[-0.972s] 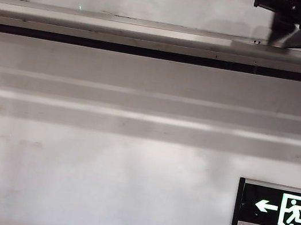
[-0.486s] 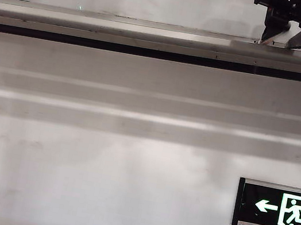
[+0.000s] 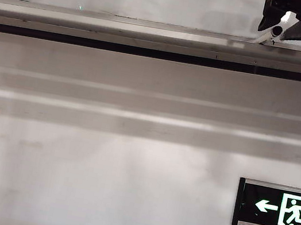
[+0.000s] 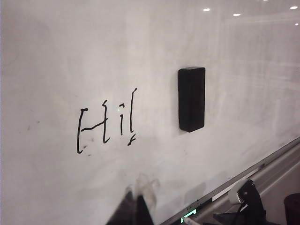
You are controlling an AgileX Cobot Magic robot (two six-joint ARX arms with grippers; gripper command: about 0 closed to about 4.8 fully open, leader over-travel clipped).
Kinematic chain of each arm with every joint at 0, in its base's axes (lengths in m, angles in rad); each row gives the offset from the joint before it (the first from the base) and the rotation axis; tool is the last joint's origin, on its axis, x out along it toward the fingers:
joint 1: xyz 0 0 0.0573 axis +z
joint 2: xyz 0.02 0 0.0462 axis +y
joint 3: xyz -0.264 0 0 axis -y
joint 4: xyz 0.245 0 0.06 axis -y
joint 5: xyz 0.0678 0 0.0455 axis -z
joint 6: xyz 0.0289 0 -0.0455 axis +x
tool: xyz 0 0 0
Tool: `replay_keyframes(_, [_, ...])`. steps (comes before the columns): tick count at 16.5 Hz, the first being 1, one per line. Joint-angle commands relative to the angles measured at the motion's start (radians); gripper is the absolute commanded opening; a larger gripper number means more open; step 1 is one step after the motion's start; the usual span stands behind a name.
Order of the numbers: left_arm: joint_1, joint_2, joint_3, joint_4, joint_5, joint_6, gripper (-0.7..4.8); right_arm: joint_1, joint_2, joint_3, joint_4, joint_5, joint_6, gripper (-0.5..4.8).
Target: Take a marker from the whiteboard tray, write "Hi!" on the whiteboard, and then put the marker back vertically into the whiteboard tray.
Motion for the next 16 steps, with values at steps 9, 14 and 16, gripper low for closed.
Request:
replay_keyframes(9, [0.0, -0.003, 0.005, 0.013, 0.004, -0.001, -0.05, 0.001, -0.045, 0.011, 0.091, -0.017, 0.004, 2.43])
replay_keyframes(14, [0.0, -0.002, 0.005, 0.006, 0.003, -0.032, -0.05, 0.001, -0.142, 0.012, 0.09, -0.061, 0.003, 0.01])
replay_keyframes(16, [0.0, -0.001, 0.005, -0.003, -0.008, -0.062, -0.05, 0.002, -0.186, 0.042, 0.043, -0.122, 0.003, -0.01])
